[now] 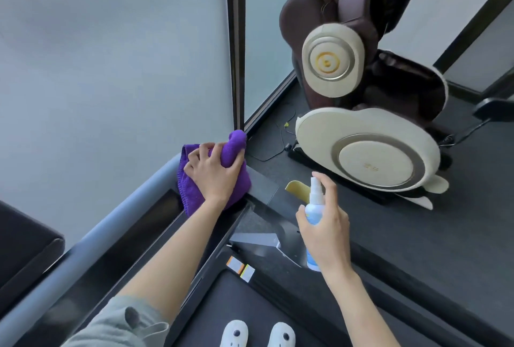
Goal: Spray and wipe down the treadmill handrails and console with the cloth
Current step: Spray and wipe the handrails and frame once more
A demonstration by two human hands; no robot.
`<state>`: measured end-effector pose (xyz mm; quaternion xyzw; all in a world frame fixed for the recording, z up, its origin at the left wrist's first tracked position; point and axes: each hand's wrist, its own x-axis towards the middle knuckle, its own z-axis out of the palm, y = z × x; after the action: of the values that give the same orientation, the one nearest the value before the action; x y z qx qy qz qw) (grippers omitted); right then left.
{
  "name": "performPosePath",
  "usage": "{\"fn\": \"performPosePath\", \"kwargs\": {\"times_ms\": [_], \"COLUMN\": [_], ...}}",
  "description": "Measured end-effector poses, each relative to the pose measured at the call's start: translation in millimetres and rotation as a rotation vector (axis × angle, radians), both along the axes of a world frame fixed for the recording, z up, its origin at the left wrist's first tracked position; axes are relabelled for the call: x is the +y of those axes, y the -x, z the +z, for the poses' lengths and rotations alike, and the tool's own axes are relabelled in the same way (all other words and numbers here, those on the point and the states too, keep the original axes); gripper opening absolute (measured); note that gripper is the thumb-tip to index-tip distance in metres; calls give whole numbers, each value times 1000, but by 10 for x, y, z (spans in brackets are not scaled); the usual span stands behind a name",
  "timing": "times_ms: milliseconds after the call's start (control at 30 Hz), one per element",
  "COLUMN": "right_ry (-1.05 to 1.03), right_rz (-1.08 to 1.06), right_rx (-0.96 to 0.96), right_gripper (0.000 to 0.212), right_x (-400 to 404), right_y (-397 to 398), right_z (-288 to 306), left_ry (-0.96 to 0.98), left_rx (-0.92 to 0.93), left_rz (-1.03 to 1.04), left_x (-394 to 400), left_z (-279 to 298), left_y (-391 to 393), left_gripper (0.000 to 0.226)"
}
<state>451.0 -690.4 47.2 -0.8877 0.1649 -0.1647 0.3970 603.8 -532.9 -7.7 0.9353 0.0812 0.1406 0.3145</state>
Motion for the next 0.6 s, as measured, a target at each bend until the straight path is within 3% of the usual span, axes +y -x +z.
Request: {"fn": "performPosePath", "kwargs": {"times_ms": [133, 267, 400, 600], "right_ry": [-23, 3, 8, 1], "right_rz": [39, 96, 87, 19], "right_rx": [-20, -6, 0, -13], "right_gripper": [61, 61, 62, 62], "right_x": [82, 180, 190, 5], "right_y": [-191, -354, -378, -168], "right_z": [60, 110, 87, 6], "left_ry": [67, -21, 31, 38], "left_rx": [-56, -81, -17, -14], "left_rz": [-218, -57, 76, -1], "left_x": [44, 421, 333, -345], "left_z": [-19, -42, 3, 40], "left_y": [297, 199, 44, 248], "left_gripper": [38, 36, 38, 39]}}
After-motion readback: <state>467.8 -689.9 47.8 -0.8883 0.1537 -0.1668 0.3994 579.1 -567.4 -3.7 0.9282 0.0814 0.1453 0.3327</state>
